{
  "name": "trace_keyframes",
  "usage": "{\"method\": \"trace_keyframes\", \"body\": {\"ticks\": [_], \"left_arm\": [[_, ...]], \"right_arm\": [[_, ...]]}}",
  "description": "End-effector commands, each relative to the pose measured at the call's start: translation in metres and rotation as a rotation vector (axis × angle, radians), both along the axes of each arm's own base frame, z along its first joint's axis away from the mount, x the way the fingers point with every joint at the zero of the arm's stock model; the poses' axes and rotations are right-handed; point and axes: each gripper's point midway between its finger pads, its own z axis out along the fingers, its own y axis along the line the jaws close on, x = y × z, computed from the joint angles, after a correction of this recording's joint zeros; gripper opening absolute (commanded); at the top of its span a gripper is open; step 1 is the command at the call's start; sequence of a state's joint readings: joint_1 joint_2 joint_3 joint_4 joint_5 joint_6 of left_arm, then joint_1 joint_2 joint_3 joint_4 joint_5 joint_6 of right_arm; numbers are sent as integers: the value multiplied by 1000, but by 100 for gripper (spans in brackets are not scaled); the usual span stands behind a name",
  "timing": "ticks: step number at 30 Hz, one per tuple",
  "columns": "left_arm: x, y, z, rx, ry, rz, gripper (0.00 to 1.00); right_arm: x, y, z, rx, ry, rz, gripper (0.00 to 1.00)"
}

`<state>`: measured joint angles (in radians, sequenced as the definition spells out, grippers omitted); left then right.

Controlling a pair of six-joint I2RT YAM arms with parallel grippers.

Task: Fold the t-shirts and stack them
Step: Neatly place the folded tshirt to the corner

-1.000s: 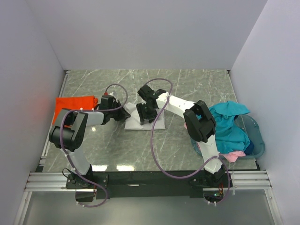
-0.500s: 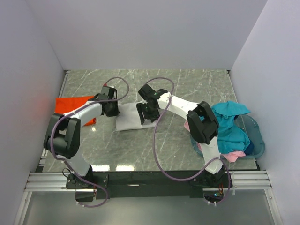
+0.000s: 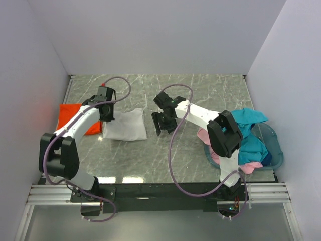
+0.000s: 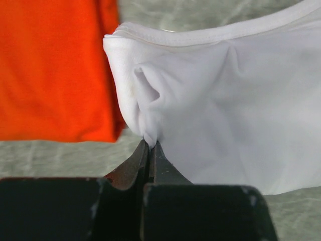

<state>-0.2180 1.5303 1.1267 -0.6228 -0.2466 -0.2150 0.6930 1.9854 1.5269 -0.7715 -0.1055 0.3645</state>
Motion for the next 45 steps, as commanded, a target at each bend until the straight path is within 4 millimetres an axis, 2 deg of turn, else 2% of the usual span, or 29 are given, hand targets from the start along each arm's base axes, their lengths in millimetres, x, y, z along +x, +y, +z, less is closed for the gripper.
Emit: {"method": "trace_keyframes", "body": {"ticks": [1, 9, 14, 24, 38, 45], "left_arm": [[6, 26, 36, 97, -91, 16, 0], [22, 50, 61, 218, -128, 19, 0], [28, 63, 73, 218, -154, 37, 0], [36, 78, 109, 239, -214, 84, 0], [32, 95, 163, 260, -307, 97, 0], [30, 101, 172, 253, -327, 110, 0]], "right_arm": [[5, -6, 22, 28, -62, 2, 69], [-3, -9, 14, 28, -39, 12, 69], [-5, -9, 15, 35, -33, 14, 69], [-7, -11, 8, 23, -20, 25, 69], [-7, -7, 4, 29, -3, 35, 69], [-8, -5, 4, 40, 2, 36, 69]]}}
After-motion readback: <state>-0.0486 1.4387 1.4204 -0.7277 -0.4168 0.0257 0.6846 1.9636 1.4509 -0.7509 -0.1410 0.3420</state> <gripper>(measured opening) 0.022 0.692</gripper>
